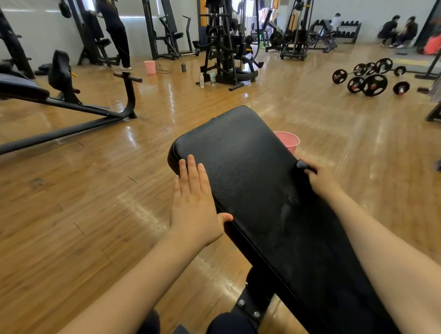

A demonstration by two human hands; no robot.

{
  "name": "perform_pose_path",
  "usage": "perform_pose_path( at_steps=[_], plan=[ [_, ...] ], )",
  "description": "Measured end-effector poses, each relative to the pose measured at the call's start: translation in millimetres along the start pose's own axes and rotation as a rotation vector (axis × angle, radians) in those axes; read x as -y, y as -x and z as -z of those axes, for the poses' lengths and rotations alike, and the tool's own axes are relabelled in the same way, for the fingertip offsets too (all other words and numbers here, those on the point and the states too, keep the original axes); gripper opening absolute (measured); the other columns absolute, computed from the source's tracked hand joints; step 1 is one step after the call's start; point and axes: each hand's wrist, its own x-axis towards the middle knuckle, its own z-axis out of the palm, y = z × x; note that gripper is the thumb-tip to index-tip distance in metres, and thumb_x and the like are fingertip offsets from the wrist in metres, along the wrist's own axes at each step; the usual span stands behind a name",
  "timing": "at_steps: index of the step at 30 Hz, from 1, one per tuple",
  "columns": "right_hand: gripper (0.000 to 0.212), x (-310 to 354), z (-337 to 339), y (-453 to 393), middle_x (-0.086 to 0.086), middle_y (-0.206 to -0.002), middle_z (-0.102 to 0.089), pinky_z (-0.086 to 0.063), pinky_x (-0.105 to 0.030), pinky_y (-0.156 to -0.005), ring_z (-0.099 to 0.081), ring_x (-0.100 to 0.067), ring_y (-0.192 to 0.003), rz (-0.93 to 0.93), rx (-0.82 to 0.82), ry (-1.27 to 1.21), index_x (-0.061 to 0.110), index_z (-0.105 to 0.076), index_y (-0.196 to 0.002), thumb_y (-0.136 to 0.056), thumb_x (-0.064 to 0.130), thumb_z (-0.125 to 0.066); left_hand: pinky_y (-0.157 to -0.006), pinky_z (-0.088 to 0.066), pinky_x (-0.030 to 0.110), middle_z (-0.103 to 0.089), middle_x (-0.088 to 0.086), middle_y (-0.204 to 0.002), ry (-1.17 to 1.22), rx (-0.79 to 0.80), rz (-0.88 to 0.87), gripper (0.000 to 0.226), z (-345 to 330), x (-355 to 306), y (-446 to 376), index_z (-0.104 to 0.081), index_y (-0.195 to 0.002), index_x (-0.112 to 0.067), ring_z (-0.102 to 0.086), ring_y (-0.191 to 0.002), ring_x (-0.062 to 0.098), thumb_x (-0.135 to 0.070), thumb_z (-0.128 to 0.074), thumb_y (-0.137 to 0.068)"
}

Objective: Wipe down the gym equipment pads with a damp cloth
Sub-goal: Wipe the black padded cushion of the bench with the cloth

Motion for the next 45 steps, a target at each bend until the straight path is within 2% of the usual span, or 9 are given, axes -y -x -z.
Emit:
perform_pose_path(
  at_steps=[4,12,20,23,26,32,34,39,45],
  plan=[
    [0.048,-12,-15,5,-0.013,-0.145,-0.037,-0.018,-0.026,-0.113,-0.031,-0.024,-0.137,-0.036,0.003,-0.022,0.002,-0.046,-0.134,-0.088,-0.011,-0.046,-0.115,0.01,0.045,0.039,0.023,-0.147,0.047,0.037,-0.039,0.127,-3,-5,8,0.027,-0.142,0.002,0.033,-0.137,0.037,-0.076,-0.049,-0.077],
    [0.046,-3,-19,16,-0.007,-0.147,-0.035,-0.017,-0.021,-0.11,-0.031,-0.02,-0.137,-0.015,-0.048,-0.055,0.006,-0.046,-0.135,-0.09,-0.006,-0.046,-0.112,0.015,0.046,0.05,0.024,-0.132,-0.031,0.004,-0.036,0.135,-21,-16,10,0.036,-0.132,0.005,0.045,-0.123,0.039,-0.083,-0.045,-0.071],
    [0.048,59,-42,129,-0.008,-0.14,-0.042,-0.014,-0.001,-0.104,-0.034,-0.015,-0.132,0.275,0.031,-0.11,0.002,-0.052,-0.128,-0.083,-0.012,-0.053,-0.114,0.01,0.047,0.046,0.026,-0.137,-0.07,-0.017,-0.033,0.135,-20,-18,10,0.031,-0.138,0.007,0.038,-0.131,0.042,-0.083,-0.045,-0.072],
    [0.048,72,-53,170,0.001,-0.138,-0.038,-0.015,-0.008,-0.109,-0.032,-0.01,-0.133,0.389,0.106,-0.116,0.003,-0.053,-0.128,-0.08,-0.003,-0.049,-0.115,0.008,0.047,0.037,0.028,-0.145,-0.062,-0.026,-0.031,0.134,-19,-19,12,0.026,-0.141,0.006,0.032,-0.136,0.043,-0.081,-0.048,-0.072],
    [0.05,79,-53,184,0.009,-0.139,-0.033,-0.013,-0.005,-0.108,-0.028,-0.006,-0.134,0.415,0.138,-0.095,0.007,-0.049,-0.132,-0.083,-0.003,-0.046,-0.116,0.007,0.047,0.036,0.027,-0.146,-0.064,-0.037,-0.037,0.133,-19,-18,13,0.025,-0.142,0.005,0.032,-0.136,0.042,-0.081,-0.048,-0.072],
    [0.049,90,-48,183,0.008,-0.142,-0.028,-0.01,-0.009,-0.11,-0.023,-0.012,-0.136,0.471,0.206,0.005,0.007,-0.045,-0.135,-0.086,0.0,-0.045,-0.116,0.009,0.043,0.035,0.02,-0.15,0.029,-0.082,-0.065,0.127,-24,-11,15,0.024,-0.144,0.001,0.039,-0.132,0.031,-0.078,-0.048,-0.075],
    [0.051,94,-55,187,0.008,-0.142,-0.025,-0.006,-0.006,-0.109,-0.019,-0.01,-0.137,0.497,0.195,0.052,0.008,-0.044,-0.136,-0.086,0.0,-0.046,-0.116,0.009,0.042,0.033,0.021,-0.15,0.066,-0.114,-0.088,0.121,-26,-8,14,0.023,-0.145,0.001,0.041,-0.129,0.029,-0.076,-0.044,-0.079],
    [0.047,84,-54,193,0.006,-0.143,-0.03,-0.012,-0.007,-0.109,-0.02,-0.002,-0.135,0.469,0.133,0.06,0.008,-0.045,-0.135,-0.088,0.01,-0.04,-0.116,0.006,0.043,0.041,0.018,-0.143,0.076,-0.129,-0.094,0.125,-28,-10,13,0.024,-0.144,0.001,0.039,-0.129,0.029,-0.074,-0.05,-0.077],
    [0.05,73,-49,207,0.005,-0.143,-0.032,-0.016,-0.012,-0.111,-0.024,-0.004,-0.135,0.431,0.111,0.075,0.009,-0.042,-0.137,-0.087,0.012,-0.039,-0.117,0.004,0.044,0.031,0.022,-0.151,0.094,-0.14,-0.108,0.132,-28,-10,13,0.022,-0.144,0.003,0.027,-0.141,0.036,-0.078,-0.052,-0.071]
  ],
)
